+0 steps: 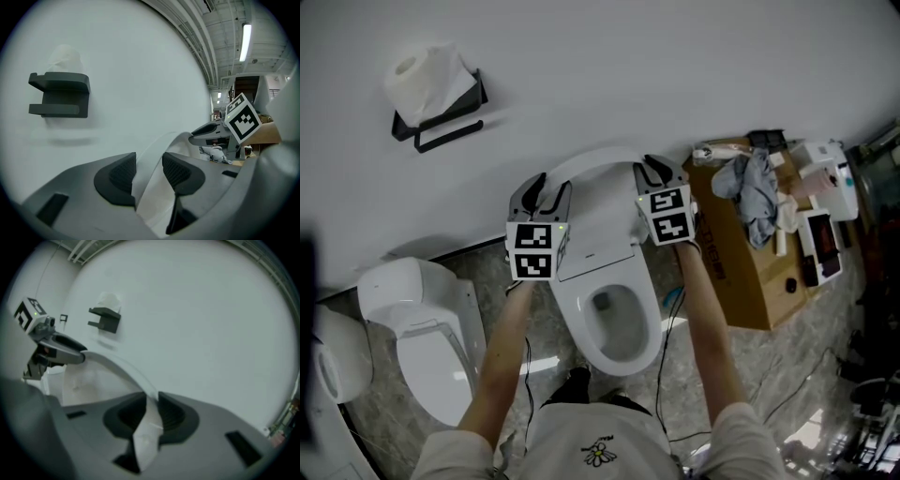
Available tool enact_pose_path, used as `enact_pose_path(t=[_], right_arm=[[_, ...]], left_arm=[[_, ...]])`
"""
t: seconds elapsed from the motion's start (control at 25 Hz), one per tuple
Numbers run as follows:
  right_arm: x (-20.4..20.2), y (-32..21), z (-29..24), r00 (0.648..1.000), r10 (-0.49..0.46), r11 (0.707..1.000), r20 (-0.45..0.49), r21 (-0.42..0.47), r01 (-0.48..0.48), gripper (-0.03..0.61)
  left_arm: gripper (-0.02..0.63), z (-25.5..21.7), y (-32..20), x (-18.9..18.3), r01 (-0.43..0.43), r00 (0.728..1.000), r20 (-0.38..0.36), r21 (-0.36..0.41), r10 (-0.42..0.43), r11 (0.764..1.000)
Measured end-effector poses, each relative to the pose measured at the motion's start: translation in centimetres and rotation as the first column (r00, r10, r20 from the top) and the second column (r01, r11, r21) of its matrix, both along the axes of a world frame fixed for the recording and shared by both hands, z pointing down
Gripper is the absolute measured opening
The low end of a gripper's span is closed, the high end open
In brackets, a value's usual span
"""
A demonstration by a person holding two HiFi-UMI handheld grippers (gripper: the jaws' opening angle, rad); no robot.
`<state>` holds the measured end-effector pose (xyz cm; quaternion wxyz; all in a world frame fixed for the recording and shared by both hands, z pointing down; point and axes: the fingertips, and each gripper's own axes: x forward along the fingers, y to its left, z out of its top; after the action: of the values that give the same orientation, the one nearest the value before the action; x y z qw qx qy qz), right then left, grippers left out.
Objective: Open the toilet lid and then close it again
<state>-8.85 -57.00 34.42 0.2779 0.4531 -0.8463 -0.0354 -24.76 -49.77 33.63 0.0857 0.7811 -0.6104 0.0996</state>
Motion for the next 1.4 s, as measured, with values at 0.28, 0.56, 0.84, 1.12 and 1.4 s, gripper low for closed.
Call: enact_pose_path(t=[0.28,0.56,0.84,1.12,1.4], right_arm=[[1.4,2.4,-0.3,1.0,-0.006,1.0,-0.021,0.011,0.006,0.095],[3.7,7.3,-0.6,1.0,-0.024,0.999,-0.016,0.026,0.024,0.096],[7.1,13.8,0.2,0.998,-0.039,0.999,-0.04,0.018,0.04,0.097],[10.4,20.8,2.5,0.995,-0.055,0.998,-0.086,-0.01,0.054,0.103],[13.6,26.9,5.8,0.982,-0.066,0.997,-0.179,-0.054,0.057,0.106]], left_arm=[[0.196,-0.4,2.6,1.6,-0.02,1.0,-0.003,-0.002,0.02,1.0],[0.189,-0.8,7.3,4.1,-0.023,0.999,0.037,0.015,0.022,1.0],[0.194,-0.2,13.8,7.7,-0.045,0.994,0.097,0.004,0.045,0.999],[0.198,2.4,20.8,11.2,-0.069,0.982,0.172,-0.054,0.078,0.996],[0.201,5.3,26.9,14.2,-0.108,0.956,0.267,-0.073,0.123,0.992]])
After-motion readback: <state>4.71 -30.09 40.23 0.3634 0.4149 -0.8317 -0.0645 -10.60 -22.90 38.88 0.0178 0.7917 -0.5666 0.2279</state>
